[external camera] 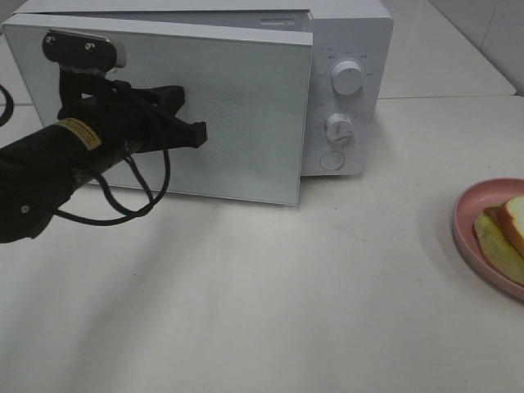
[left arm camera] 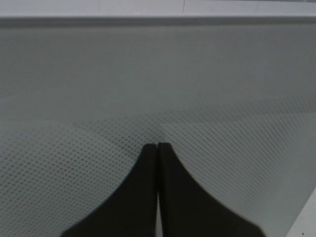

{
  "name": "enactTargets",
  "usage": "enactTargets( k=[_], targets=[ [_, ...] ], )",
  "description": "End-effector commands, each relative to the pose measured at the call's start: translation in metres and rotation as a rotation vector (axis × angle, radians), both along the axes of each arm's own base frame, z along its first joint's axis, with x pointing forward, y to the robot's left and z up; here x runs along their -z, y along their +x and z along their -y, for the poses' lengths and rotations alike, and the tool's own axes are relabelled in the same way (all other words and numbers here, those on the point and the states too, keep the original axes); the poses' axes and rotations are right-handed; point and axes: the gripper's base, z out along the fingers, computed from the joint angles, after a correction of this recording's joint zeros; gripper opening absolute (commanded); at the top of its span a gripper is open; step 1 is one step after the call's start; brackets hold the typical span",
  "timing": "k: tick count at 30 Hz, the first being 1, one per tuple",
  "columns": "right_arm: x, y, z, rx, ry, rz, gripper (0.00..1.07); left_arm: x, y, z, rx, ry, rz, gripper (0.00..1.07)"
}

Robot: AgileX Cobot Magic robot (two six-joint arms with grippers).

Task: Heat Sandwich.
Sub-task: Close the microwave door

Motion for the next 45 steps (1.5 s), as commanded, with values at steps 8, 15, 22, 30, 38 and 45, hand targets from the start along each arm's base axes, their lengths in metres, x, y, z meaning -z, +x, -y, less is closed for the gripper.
enactTargets(
  k=[8,15,22,30,38,45],
  targets=[
    [0.001,-0.003,0.000,0.007,-0.002,0.032,0.75,-0.003,0.018,0.038,-0.027,-0.011,-0.033,0.00],
    [0.001,-0.003,0.000,0.007,-0.002,0.032,0.75,-0.006,0.032,0.057,-0.080,0.008,-0.007,0.00],
    [0.001,-0.003,0.000,0.007,-0.002,0.032,0.75,-0.010,0.046,0.065,-0.114,-0.010,-0.012,0.00],
    [0.001,-0.003,0.000,0.007,-0.002,0.032,0.75,-0.017,0.062,0.075,-0.141,-0.023,0.010,0.00],
    [0.001,-0.003,0.000,0.006,-0.002,0.032,0.75,-0.014,0.062,0.077,-0.129,-0.008,-0.031,0.00],
    [0.001,-0.003,0.000,0.006,-0.002,0.032,0.75,-0.016,0.061,0.076,-0.129,-0.008,-0.024,0.00]
  ],
)
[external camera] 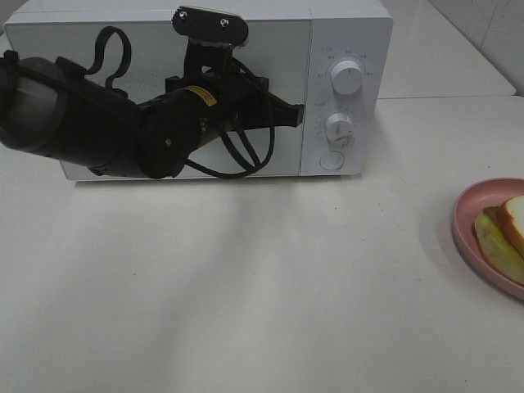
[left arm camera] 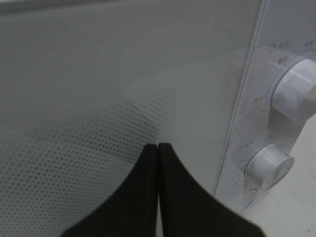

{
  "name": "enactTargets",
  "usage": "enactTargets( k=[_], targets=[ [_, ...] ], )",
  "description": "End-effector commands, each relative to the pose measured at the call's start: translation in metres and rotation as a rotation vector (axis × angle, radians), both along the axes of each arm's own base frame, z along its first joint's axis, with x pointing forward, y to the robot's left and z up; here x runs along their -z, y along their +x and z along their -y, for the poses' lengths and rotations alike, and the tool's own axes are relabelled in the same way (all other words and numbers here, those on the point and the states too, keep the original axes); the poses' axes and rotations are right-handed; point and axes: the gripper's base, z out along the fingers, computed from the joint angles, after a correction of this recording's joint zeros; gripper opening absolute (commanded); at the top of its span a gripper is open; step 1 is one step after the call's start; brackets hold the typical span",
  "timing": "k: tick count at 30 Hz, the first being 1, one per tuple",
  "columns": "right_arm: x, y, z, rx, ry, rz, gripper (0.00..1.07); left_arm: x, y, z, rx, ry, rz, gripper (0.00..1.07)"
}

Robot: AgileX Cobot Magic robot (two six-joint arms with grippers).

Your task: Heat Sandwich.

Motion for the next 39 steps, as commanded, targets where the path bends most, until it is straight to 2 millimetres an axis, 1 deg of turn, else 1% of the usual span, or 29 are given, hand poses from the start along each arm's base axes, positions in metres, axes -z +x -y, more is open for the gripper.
enactTargets(
  k=[1,6,7,8,9,10,13,14,17,19,20,22,23,24,25,26,27,28,29,30,31,32,33,36,39],
  targets=[
    [0.001,-0.003,0.000,0.006,-0.002,0.032,0.75,-0.014,0.018,-0.016,-0.133,-0.101,0.059,0.00],
    [0.001,-0.003,0.000,0.004,-0.003,0.032,0.75,-0.019,0.012,-0.015,-0.122,-0.105,0.065,0.00],
    [0.001,-0.003,0.000,-0.003,-0.005,0.032,0.75,-0.020,0.005,-0.013,-0.108,-0.099,0.061,0.00],
    [0.001,-0.003,0.000,-0.003,-0.005,0.032,0.75,-0.021,0.003,-0.015,-0.106,-0.097,0.062,0.00],
    [0.001,-0.003,0.000,-0.003,-0.005,0.032,0.75,-0.020,-0.001,-0.013,-0.095,-0.090,0.056,0.00],
    [0.001,-0.003,0.000,-0.003,-0.005,0.032,0.75,-0.020,-0.001,-0.013,-0.095,-0.090,0.056,0.00],
    [0.001,-0.003,0.000,-0.003,-0.005,0.032,0.75,-0.017,-0.012,-0.018,-0.085,-0.069,0.036,0.00],
    [0.001,-0.003,0.000,-0.003,-0.005,0.032,0.75,-0.017,-0.012,-0.018,-0.085,-0.069,0.036,0.00],
    [0.001,-0.003,0.000,-0.003,-0.005,0.032,0.75,-0.015,-0.027,-0.028,-0.083,-0.049,0.014,0.00],
    [0.001,-0.003,0.000,-0.003,-0.005,0.032,0.75,-0.017,-0.030,-0.031,-0.083,-0.047,0.011,0.00],
    [0.001,-0.003,0.000,-0.003,-0.005,0.032,0.75,-0.017,-0.039,-0.038,-0.083,-0.038,0.000,0.00],
    [0.001,-0.003,0.000,-0.003,-0.005,0.032,0.75,-0.017,-0.047,-0.045,-0.080,-0.027,-0.017,0.00],
    [0.001,-0.003,0.000,-0.003,-0.005,0.032,0.75,-0.017,-0.047,-0.045,-0.080,-0.027,-0.017,0.00],
    [0.001,-0.003,0.000,-0.003,-0.005,0.032,0.75,-0.016,-0.056,-0.052,-0.070,-0.009,-0.050,0.02],
    [0.001,-0.003,0.000,-0.003,-0.005,0.032,0.75,-0.016,-0.060,-0.055,-0.064,-0.002,-0.068,0.08],
    [0.001,-0.003,0.000,-0.003,-0.005,0.032,0.75,-0.018,-0.064,-0.057,-0.059,0.001,-0.079,0.17],
    [0.001,-0.003,0.000,-0.003,-0.005,0.032,0.75,-0.018,-0.068,-0.060,-0.053,0.008,-0.097,0.29],
    [0.001,-0.003,0.000,-0.003,-0.005,0.032,0.75,-0.018,-0.068,-0.060,-0.053,0.008,-0.097,0.29],
    [0.001,-0.003,0.000,-0.003,-0.005,0.032,0.75,-0.019,-0.075,-0.065,-0.047,0.015,-0.126,0.59],
    [0.001,-0.003,0.000,-0.003,-0.004,0.032,0.75,-0.019,-0.078,-0.067,-0.048,0.017,-0.141,0.73],
    [0.001,-0.003,0.000,-0.003,-0.004,0.032,0.75,-0.018,-0.081,-0.069,-0.044,0.022,-0.162,0.90],
    [0.001,-0.003,0.000,-0.003,-0.004,0.032,0.75,-0.018,-0.081,-0.069,-0.044,0.022,-0.162,0.90],
    [0.001,-0.003,0.000,-0.003,-0.004,0.032,0.75,-0.018,-0.087,-0.072,-0.030,0.034,-0.197,1.00],
    [0.001,-0.003,0.000,-0.003,-0.004,0.032,0.75,-0.018,-0.093,-0.075,-0.012,0.057,-0.226,0.98],
    [0.001,-0.003,0.000,-0.003,-0.004,0.032,0.75,-0.012,-0.107,-0.081,0.039,0.122,-0.317,0.98]
  ],
)
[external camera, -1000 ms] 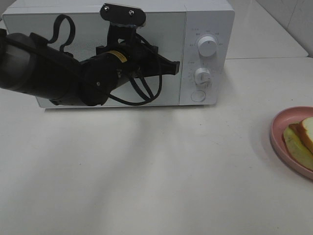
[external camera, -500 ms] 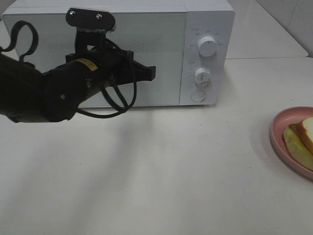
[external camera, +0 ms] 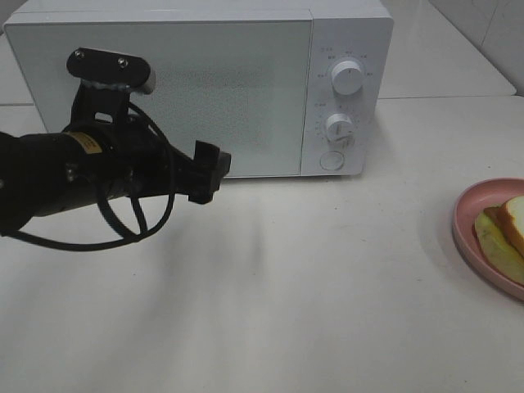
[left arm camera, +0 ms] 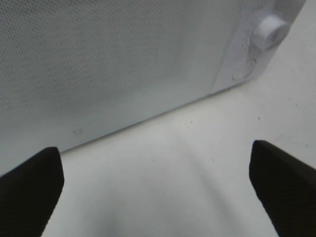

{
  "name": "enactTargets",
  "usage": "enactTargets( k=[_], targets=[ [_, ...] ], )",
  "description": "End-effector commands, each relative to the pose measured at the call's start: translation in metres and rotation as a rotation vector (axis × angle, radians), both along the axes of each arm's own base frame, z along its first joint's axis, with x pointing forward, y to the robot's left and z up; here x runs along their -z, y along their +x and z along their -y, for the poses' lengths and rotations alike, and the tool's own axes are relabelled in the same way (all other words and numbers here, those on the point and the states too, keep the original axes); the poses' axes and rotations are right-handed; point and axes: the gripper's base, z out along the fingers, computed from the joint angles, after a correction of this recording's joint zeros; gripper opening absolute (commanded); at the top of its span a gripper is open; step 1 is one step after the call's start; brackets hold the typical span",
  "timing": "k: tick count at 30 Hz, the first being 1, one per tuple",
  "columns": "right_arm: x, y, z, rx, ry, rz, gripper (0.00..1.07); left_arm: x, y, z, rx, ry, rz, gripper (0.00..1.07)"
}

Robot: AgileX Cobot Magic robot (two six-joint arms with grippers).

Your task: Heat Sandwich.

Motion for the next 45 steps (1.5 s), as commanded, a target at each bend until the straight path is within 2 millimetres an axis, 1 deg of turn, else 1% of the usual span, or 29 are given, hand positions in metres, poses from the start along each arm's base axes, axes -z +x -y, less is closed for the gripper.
enactTargets(
  k=[1,2,4,6,7,8,9,12,13,14,17,18,19,20,21,22,24,25,26,27,30,32,34,36,37,40,43,44,45],
  targets=[
    [0.001,-0.003,0.000,0.001,-0.002,0.032,0.75,0.001,-0.014,-0.004,0.046,0.035,-0.085,0.98],
    [0.001,-0.003,0.000,0.001,-0.002,0.032,0.75,0.000,-0.018,-0.007,0.066,0.047,-0.138,0.98],
    [0.001,-0.003,0.000,0.001,-0.002,0.032,0.75,-0.001,-0.020,-0.008,0.076,0.054,-0.159,0.98],
    [0.001,-0.003,0.000,0.001,-0.002,0.032,0.75,-0.004,-0.022,-0.014,0.082,0.063,-0.201,0.98],
    [0.001,-0.003,0.000,0.001,-0.002,0.032,0.75,-0.005,-0.023,-0.022,0.082,0.073,-0.262,0.98],
    [0.001,-0.003,0.000,0.001,-0.002,0.032,0.75,-0.005,-0.023,-0.022,0.082,0.073,-0.262,0.98],
    [0.001,-0.003,0.000,0.001,-0.002,0.032,0.75,-0.005,-0.024,-0.027,0.079,0.079,-0.298,0.98],
    [0.001,-0.003,0.000,0.001,-0.002,0.032,0.75,-0.007,-0.024,-0.051,0.060,0.107,-0.422,0.98],
    [0.001,-0.003,0.000,0.001,-0.002,0.032,0.75,-0.007,-0.024,-0.051,0.060,0.107,-0.422,0.98],
    [0.001,-0.003,0.000,0.001,-0.002,0.032,0.75,-0.007,-0.024,-0.056,0.055,0.114,-0.448,0.98],
    [0.001,-0.003,0.000,0.001,-0.002,0.032,0.75,-0.009,-0.027,-0.083,0.031,0.151,-0.568,0.98],
    [0.001,-0.003,0.000,0.001,-0.002,0.032,0.75,-0.009,-0.027,-0.083,0.031,0.151,-0.568,0.98],
    [0.001,-0.003,0.000,0.001,-0.002,0.032,0.75,-0.011,-0.027,-0.090,0.021,0.158,-0.586,0.98],
    [0.001,-0.003,0.000,0.001,-0.002,0.032,0.75,-0.014,-0.030,-0.104,0.005,0.176,-0.627,0.98],
    [0.001,-0.003,0.000,0.001,-0.002,0.032,0.75,-0.015,-0.031,-0.108,0.000,0.183,-0.641,0.98],
    [0.001,-0.003,0.000,0.001,-0.002,0.032,0.75,-0.015,-0.031,-0.108,0.000,0.183,-0.641,0.98],
    [0.001,-0.003,0.000,0.001,-0.002,0.032,0.75,-0.019,-0.035,-0.119,-0.009,0.199,-0.673,0.98],
    [0.001,-0.003,0.000,0.001,-0.002,0.032,0.75,-0.024,-0.038,-0.129,-0.026,0.209,-0.689,0.98],
    [0.001,-0.003,0.000,0.001,-0.002,0.032,0.75,-0.026,-0.041,-0.134,-0.032,0.218,-0.699,0.98],
    [0.001,-0.003,0.000,0.001,-0.002,0.032,0.75,-0.026,-0.041,-0.134,-0.032,0.218,-0.699,0.98],
    [0.001,-0.003,0.000,0.001,-0.002,0.032,0.75,-0.040,-0.052,-0.151,-0.091,0.219,-0.721,0.98],
    [0.001,-0.003,0.000,0.001,-0.002,0.032,0.75,-0.042,-0.054,-0.154,-0.113,0.217,-0.729,0.98],
    [0.001,-0.003,0.000,0.001,-0.002,0.032,0.75,-0.052,-0.065,-0.165,-0.206,0.194,-0.766,0.98],
    [0.001,-0.003,0.000,0.001,-0.002,0.032,0.75,-0.060,-0.072,-0.171,-0.256,0.200,-0.784,0.98],
    [0.001,-0.003,0.000,0.001,-0.002,0.032,0.75,-0.060,-0.072,-0.171,-0.256,0.200,-0.784,0.98],
    [0.001,-0.003,0.000,0.001,-0.002,0.032,0.75,-0.074,-0.091,-0.182,-0.343,0.242,-0.804,0.98],
    [0.001,-0.003,0.000,0.001,-0.002,0.032,0.75,-0.081,-0.102,-0.185,-0.380,0.250,-0.797,0.98],
    [0.001,-0.003,0.000,0.001,-0.002,0.032,0.75,-0.090,-0.113,-0.187,-0.406,0.239,-0.761,0.98],
    [0.001,-0.003,0.000,0.001,-0.002,0.032,0.75,-0.095,-0.120,-0.188,-0.416,0.230,-0.732,0.98]
  ],
)
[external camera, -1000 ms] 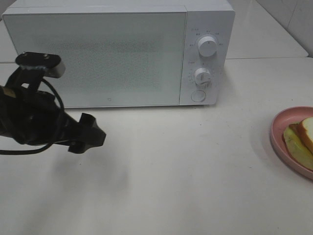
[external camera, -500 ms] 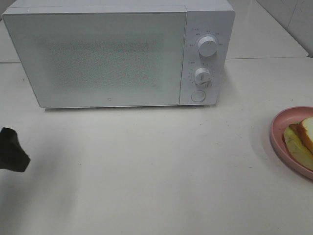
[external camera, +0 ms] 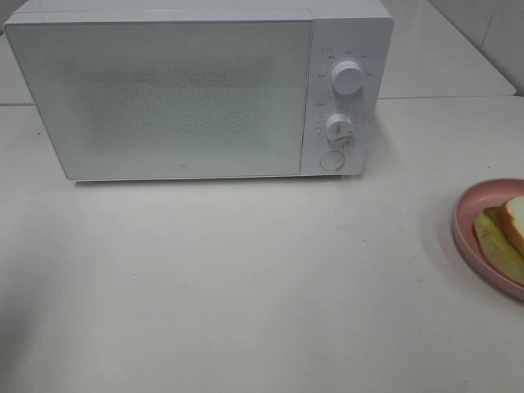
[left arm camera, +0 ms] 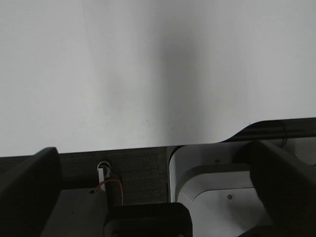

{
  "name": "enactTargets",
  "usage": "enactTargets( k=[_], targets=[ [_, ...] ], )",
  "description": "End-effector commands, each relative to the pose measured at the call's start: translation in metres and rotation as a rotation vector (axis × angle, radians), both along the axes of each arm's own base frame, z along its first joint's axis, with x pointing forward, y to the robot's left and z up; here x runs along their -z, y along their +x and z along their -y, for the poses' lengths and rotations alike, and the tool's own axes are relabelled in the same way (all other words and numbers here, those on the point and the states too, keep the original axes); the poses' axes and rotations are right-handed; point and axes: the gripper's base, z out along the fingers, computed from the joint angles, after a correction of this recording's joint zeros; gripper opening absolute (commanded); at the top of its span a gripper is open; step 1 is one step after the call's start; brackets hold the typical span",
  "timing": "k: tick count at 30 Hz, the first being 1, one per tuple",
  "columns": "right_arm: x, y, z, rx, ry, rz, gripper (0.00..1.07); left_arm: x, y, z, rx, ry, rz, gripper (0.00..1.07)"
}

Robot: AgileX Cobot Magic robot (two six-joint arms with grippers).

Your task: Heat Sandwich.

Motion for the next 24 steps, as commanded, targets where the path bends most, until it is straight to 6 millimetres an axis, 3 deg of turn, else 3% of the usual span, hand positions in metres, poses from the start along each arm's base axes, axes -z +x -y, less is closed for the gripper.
enactTargets(
  k=[1,2,6,7,8,12,13,19,24],
  targets=[
    [0.001,-0.003,0.000,0.001,-0.002,0.032,0.75,-0.015,-0.021,-0.004,-0.049,0.001,0.068,0.98],
    [0.001,-0.003,0.000,0.001,-0.002,0.032,0.75,-0.015,-0.021,-0.004,-0.049,0.001,0.068,0.98],
    [0.001,-0.003,0.000,0.001,-0.002,0.032,0.75,-0.037,-0.057,-0.006,-0.051,-0.027,0.274,0.98],
    [0.001,-0.003,0.000,0.001,-0.002,0.032,0.75,-0.037,-0.057,-0.006,-0.051,-0.027,0.274,0.98],
    [0.001,-0.003,0.000,0.001,-0.002,0.032,0.75,-0.045,-0.074,-0.008,-0.051,-0.037,0.370,0.98],
    [0.001,-0.003,0.000,0.001,-0.002,0.032,0.75,-0.053,-0.098,-0.010,-0.051,-0.046,0.501,0.98],
    [0.001,-0.003,0.000,0.001,-0.002,0.032,0.75,-0.055,-0.112,-0.012,-0.053,-0.044,0.574,0.98],
    [0.001,-0.003,0.000,0.001,-0.002,0.032,0.75,-0.054,-0.153,-0.016,-0.054,-0.057,0.720,0.98],
    [0.001,-0.003,0.000,0.001,-0.002,0.032,0.75,-0.046,-0.168,-0.019,-0.063,-0.043,0.796,0.98]
  ],
)
